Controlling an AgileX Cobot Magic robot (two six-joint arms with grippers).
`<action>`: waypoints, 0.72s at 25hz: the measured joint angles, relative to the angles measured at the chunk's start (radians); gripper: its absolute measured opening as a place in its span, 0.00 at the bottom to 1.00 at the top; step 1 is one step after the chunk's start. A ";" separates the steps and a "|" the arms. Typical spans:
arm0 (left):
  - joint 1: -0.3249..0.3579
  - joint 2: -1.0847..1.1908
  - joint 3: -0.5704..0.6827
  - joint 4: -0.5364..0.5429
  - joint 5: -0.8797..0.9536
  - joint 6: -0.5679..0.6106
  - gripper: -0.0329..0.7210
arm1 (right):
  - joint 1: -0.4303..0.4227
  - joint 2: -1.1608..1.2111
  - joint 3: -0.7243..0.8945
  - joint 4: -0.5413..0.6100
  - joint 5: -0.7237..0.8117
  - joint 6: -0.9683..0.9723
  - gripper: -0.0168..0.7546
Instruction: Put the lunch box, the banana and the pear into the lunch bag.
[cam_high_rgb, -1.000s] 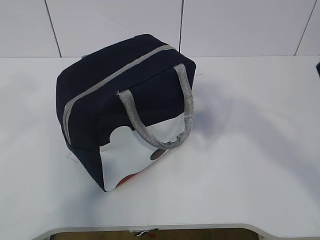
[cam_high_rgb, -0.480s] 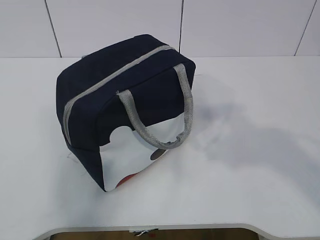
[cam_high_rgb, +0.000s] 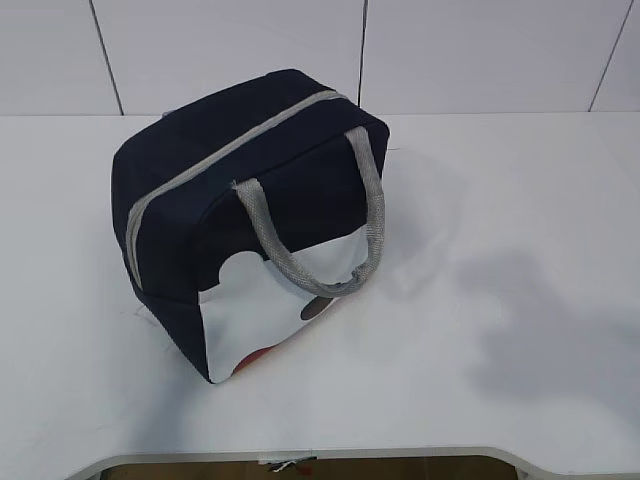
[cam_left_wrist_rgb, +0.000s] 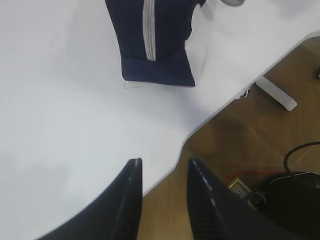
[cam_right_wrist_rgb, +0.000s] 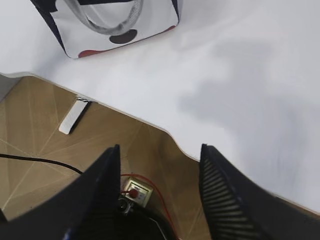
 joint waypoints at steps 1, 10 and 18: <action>0.000 -0.019 0.027 0.000 -0.006 0.000 0.36 | 0.000 -0.017 0.011 -0.007 0.000 -0.003 0.56; 0.000 -0.198 0.230 0.002 -0.098 0.000 0.36 | 0.000 -0.147 0.182 -0.054 0.002 -0.054 0.56; 0.000 -0.246 0.296 0.004 -0.141 0.000 0.36 | 0.000 -0.276 0.327 -0.075 -0.007 -0.077 0.56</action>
